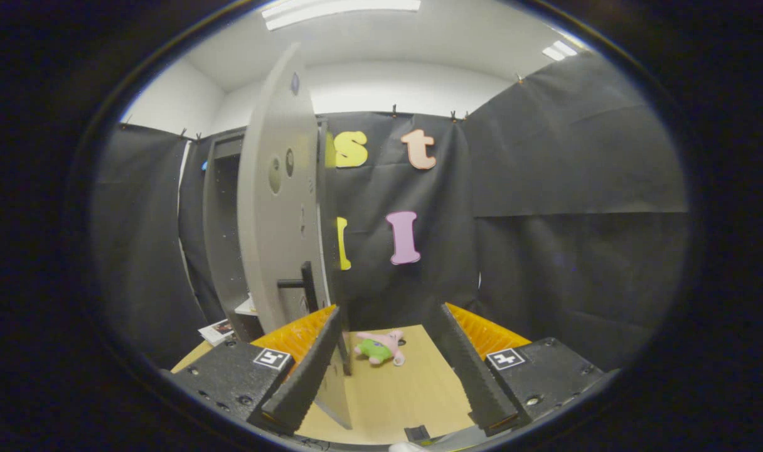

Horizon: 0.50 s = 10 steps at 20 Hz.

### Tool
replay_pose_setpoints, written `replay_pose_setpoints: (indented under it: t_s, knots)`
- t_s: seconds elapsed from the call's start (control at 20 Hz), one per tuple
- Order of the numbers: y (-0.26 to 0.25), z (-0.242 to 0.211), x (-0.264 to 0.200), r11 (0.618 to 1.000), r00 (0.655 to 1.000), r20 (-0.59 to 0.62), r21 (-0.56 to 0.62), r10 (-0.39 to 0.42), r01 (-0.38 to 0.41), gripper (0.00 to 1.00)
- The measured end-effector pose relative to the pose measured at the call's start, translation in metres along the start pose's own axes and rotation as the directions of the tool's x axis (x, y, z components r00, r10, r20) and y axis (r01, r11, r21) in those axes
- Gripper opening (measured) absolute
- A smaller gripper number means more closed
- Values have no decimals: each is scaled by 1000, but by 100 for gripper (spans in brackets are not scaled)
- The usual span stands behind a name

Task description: Open the shoe cabinet door, grab the shoes and put them into the shoe cabinet, then close the shoe cabinet door.

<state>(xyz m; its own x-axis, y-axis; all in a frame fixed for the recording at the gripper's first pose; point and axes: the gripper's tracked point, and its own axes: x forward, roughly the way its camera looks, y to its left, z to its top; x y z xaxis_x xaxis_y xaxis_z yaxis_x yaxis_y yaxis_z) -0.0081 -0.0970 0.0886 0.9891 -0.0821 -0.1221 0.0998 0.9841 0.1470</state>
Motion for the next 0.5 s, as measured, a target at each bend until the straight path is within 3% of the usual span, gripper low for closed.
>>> replay_pose_setpoints:
  t_s: [0.25, 0.5]
  knots:
    - [-6, -4, 47, 997, 997, -26, -11, 79, -79, 100]
    - [21, -9, 72, 981, 980, -43, 4, 192, -192, 100]
